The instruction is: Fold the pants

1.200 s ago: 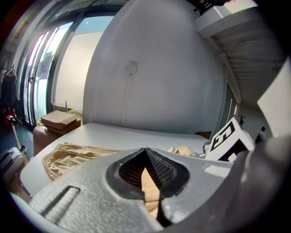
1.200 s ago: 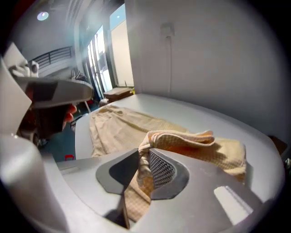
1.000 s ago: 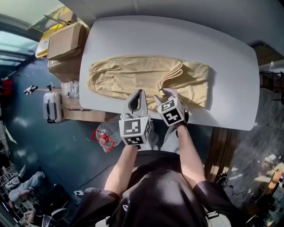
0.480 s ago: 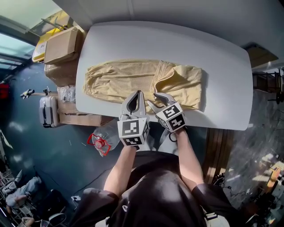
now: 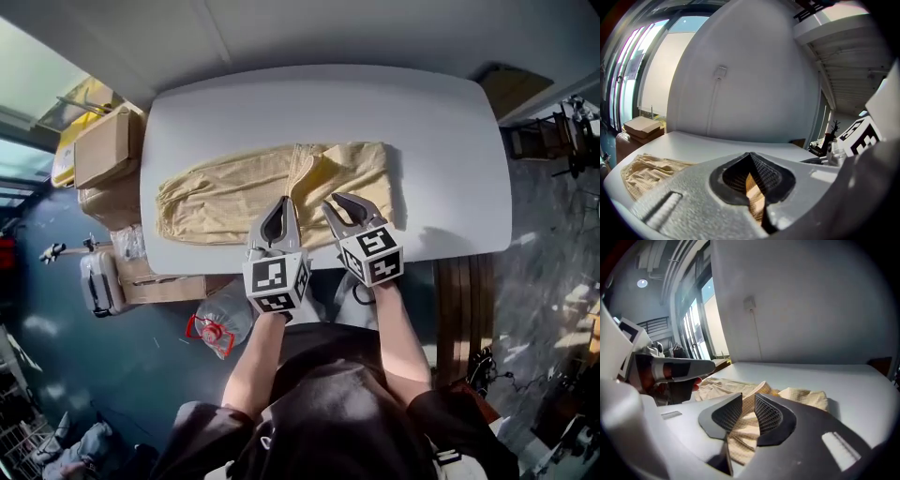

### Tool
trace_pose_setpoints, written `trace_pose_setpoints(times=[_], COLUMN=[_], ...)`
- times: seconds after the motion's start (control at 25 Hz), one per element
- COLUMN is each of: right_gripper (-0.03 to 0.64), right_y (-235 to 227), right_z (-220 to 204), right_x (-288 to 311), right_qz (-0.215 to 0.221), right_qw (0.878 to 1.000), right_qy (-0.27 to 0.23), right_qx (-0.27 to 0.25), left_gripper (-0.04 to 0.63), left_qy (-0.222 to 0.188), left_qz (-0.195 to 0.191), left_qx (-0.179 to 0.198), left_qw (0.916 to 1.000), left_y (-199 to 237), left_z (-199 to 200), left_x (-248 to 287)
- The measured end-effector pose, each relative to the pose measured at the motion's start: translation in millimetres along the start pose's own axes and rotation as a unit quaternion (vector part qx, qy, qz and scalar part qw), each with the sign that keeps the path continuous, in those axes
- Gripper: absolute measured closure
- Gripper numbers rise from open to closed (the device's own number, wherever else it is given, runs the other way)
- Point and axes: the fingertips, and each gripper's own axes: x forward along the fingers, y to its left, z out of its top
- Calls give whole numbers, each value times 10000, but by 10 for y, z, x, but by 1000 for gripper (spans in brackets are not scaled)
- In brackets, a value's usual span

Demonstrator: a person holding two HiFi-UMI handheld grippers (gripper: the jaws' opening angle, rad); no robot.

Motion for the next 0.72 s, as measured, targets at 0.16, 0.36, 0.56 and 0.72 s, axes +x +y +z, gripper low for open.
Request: trace_pose_setpoints(times=[0.16,0.36,0.56,0.72], right_gripper=[537,614,614,614], right_y=[-359,-915,-1334,-1421], right_z=[176,212,-32,-139], right_x=[-326,-751,-1039,-1066], right_qz=[-486,-1240,-1894,-1928], right_qw=[9980,9809,9677,9681], right_qy=[-373,-1041,-916,-752], right_qx=[157,1076,1391,1415], left_gripper=[592,592,592,592], left_qy=[-28,38,159,266], left_qz=[-318,-620,-844,-939], left_qx=[82,187,158,108], left_qw=[9995,9979,9962,9952], left_y=[-272,-568,-839,-973], left_z=[66,56,-25,-99], left_x=[170,344,499,626])
